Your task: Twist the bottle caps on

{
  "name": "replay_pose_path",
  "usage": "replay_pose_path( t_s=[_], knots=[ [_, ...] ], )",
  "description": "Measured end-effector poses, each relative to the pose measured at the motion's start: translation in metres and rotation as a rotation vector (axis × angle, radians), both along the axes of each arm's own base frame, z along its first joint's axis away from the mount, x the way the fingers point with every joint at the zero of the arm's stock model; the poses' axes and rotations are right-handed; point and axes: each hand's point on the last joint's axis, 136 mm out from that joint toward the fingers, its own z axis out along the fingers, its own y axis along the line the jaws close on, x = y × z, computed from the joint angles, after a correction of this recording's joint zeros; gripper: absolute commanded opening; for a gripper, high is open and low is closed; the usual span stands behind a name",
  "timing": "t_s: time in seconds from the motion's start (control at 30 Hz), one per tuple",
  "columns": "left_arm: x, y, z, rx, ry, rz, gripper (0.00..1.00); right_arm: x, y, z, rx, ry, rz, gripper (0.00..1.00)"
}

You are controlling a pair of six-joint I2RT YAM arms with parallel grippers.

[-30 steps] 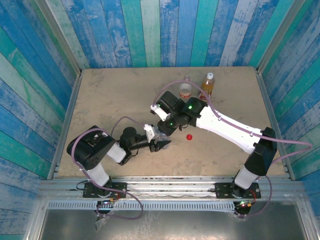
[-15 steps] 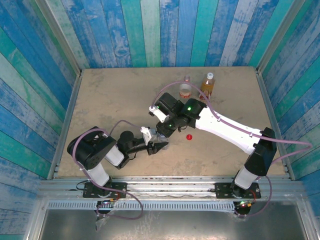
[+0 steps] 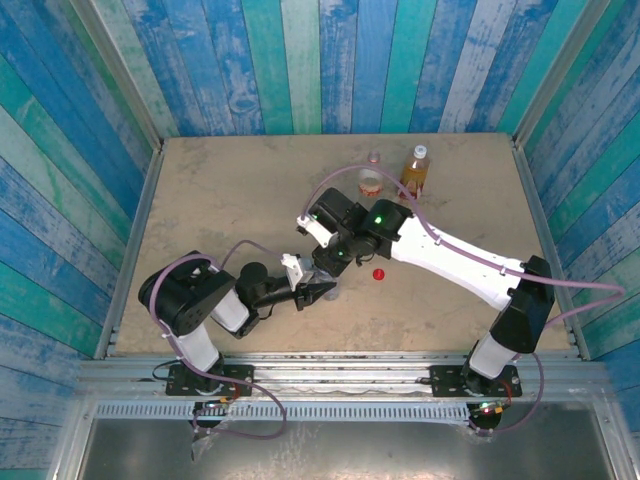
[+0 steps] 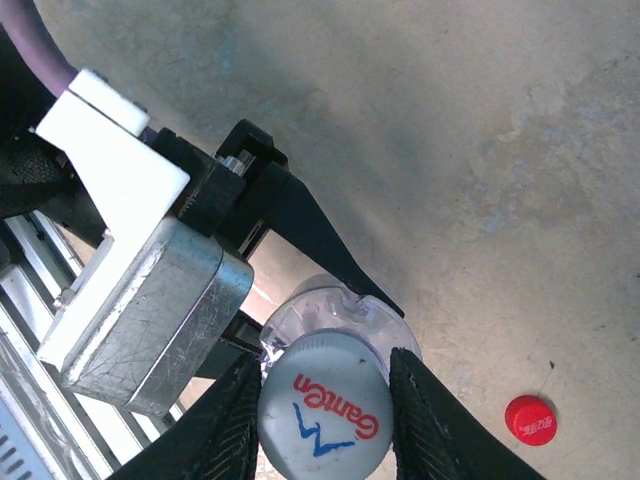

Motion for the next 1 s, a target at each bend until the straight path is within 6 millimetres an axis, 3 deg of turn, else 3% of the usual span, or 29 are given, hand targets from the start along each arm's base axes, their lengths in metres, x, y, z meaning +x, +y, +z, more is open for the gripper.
replay_pose_path(
  t_s=[0.6,1.0],
  knots=[
    [-0.0003,-0.0014,-0.0005,0.003,0.000,-0.010,0.45,-0.0032,-0.0008,-0.0048,-0.065,-0.084,0.047,0.34],
    [0.0028,-0.0041,-0.0008,0.004,0.019,-0.011,0.46,-0.0002,-0.0041,-0.0058,-0.006,-0.188,0.062,0.31]
  ],
)
